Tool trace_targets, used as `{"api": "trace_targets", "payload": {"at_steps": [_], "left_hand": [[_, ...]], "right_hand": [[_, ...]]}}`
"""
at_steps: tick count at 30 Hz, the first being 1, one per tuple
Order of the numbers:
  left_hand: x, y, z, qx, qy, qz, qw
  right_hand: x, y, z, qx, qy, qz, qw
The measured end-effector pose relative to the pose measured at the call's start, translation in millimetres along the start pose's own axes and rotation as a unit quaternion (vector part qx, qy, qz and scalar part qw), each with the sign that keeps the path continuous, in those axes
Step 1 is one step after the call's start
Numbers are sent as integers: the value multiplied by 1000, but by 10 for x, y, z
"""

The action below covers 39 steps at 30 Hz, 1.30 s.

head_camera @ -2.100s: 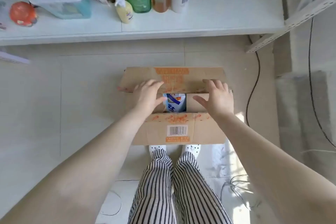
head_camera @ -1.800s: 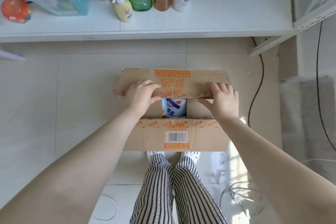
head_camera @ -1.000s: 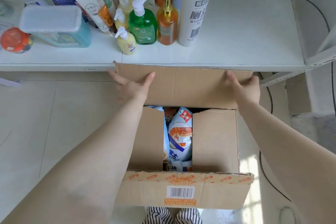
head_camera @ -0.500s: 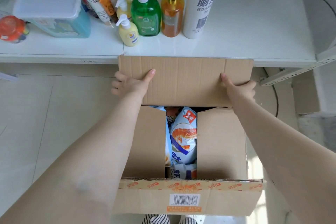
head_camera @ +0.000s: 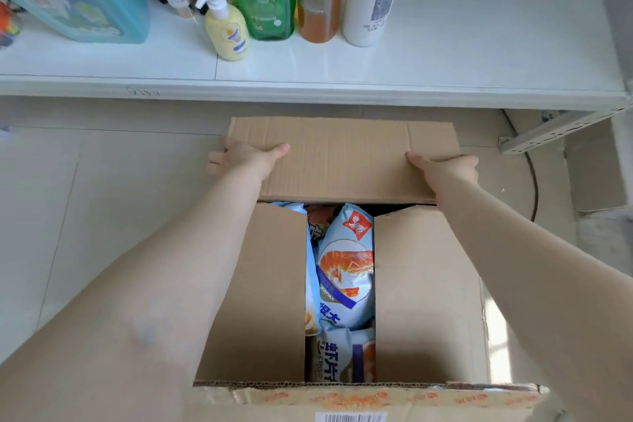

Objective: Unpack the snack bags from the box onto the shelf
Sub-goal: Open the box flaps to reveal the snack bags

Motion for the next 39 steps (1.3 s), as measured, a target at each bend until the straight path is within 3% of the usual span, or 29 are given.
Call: {"api": "trace_targets", "payload": {"at_steps": [8, 14, 20, 23, 27, 31, 39], "left_hand": [[122, -164, 30, 56, 4, 36, 998], [-115, -2, -74, 14, -20, 132, 991], [-371, 261, -50, -36, -106, 129, 985], [-355, 253, -44, -2, -93, 142, 986], [-383, 231, -7, 35, -74, 149, 985], [-360, 191, 9, 41, -71, 153, 985], [-23, -114, -68, 74, -105, 163, 978]], "right_hand": [[-238, -128, 67, 5, -34, -24, 999], [-270, -71, 42, 3, -28, -10, 1000], [-290, -24, 35, 3, -34, -12, 999], [-228, 41, -39, -13, -18, -48, 999], [226, 289, -223, 15, 104, -86, 991], [466, 330, -234, -20, 66, -97, 993], [37, 156, -139, -13, 54, -119, 991]]}}
Point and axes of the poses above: each hand's wrist, its own y-axis away from the middle knuckle, its own z-axis out of the palm, x = y × z, the point moved 2 cm from there along -y, towards the middle knuckle, and after that the axes turned 11 degrees about z, right-handed, at the moved point
